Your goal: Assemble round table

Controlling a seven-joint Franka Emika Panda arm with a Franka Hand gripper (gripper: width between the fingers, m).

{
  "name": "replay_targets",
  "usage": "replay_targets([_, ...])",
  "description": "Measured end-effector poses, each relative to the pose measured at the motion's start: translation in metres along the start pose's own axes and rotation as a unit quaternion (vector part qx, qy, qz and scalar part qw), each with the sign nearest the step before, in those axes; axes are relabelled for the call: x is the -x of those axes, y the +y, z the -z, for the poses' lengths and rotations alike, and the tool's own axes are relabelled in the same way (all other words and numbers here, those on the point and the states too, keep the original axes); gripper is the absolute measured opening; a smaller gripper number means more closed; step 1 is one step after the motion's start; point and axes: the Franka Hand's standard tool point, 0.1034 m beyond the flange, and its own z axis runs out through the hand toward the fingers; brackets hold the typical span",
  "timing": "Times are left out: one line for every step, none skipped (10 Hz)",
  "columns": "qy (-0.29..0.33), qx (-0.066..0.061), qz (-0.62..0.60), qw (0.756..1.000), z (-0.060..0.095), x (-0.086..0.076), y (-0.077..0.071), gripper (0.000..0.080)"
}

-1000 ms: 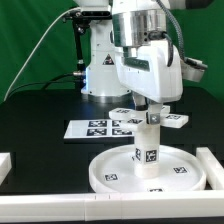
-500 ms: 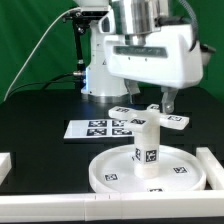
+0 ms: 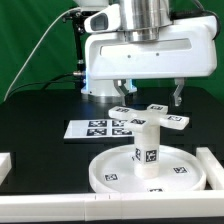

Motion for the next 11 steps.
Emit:
replay_targets([0.000, 0.000, 0.033, 0.999, 0.000, 0.000, 0.000, 0.0649])
replay_targets([0.000, 0.012, 0.125, 0.992, 0.000, -0.001, 0.003, 0.0649])
replay_targets([-0.007, 0.041, 0.243, 0.969, -0.001, -0.001, 0.006, 0.0649])
replay_targets([-0.003, 0.057, 0.306, 0.950, -0.002, -0.002, 0.004, 0.0649])
replay_targets([0.000, 0.059, 0.337, 0.940, -0.004, -0.001, 0.004, 0.0649])
replay_targets([-0.001, 0.059, 0.342, 0.938, -0.004, -0.002, 0.006, 0.0649])
replay_targets([-0.001, 0.059, 0.339, 0.939, -0.004, -0.002, 0.007, 0.0649])
replay_targets([-0.001, 0.059, 0.333, 0.941, -0.005, -0.002, 0.006, 0.0649])
replay_targets([-0.003, 0.060, 0.315, 0.947, -0.008, 0.000, 0.006, 0.0649])
replay_targets([-0.003, 0.059, 0.299, 0.952, -0.010, 0.000, 0.006, 0.0649])
replay_targets([-0.003, 0.058, 0.289, 0.956, -0.011, 0.000, 0.007, 0.0649])
